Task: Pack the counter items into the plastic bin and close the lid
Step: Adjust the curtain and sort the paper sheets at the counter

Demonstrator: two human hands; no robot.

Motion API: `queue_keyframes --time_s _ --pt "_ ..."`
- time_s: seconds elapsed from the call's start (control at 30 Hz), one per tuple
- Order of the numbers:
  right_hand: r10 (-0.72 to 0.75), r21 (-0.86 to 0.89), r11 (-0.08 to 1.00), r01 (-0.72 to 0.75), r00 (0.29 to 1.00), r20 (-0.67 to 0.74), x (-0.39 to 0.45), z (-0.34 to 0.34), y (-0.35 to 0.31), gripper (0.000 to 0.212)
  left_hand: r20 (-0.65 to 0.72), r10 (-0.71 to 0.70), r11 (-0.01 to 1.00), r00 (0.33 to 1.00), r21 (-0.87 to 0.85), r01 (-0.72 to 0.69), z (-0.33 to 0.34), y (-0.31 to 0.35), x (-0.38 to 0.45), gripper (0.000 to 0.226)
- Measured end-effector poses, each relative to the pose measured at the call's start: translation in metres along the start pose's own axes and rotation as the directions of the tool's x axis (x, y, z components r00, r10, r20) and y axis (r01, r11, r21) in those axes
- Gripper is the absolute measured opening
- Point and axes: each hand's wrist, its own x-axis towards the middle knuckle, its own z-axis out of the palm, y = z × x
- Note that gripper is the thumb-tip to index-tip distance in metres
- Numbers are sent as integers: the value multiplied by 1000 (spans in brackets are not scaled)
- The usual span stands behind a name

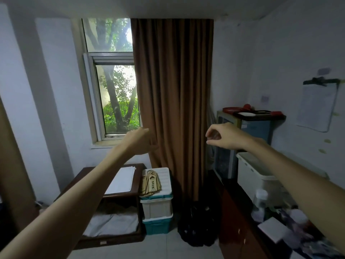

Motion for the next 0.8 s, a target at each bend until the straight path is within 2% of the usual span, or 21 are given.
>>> queue_keyframes --time_s 0.27,0.57,0.8 --pt "-3 2 1000 3 1000 1 139 48 51 26 8 -10 999 1000 40 10 66 -69 133 30" --pt "62 7 998 -61 997 -38 299 82 94 27 -2 18 1000 1000 15 -18 114 -150 284 24" --pt "123 2 992 -123 992 -36 364 89 154 21 12 64 998 998 -14 -64 149 -155 378 21"
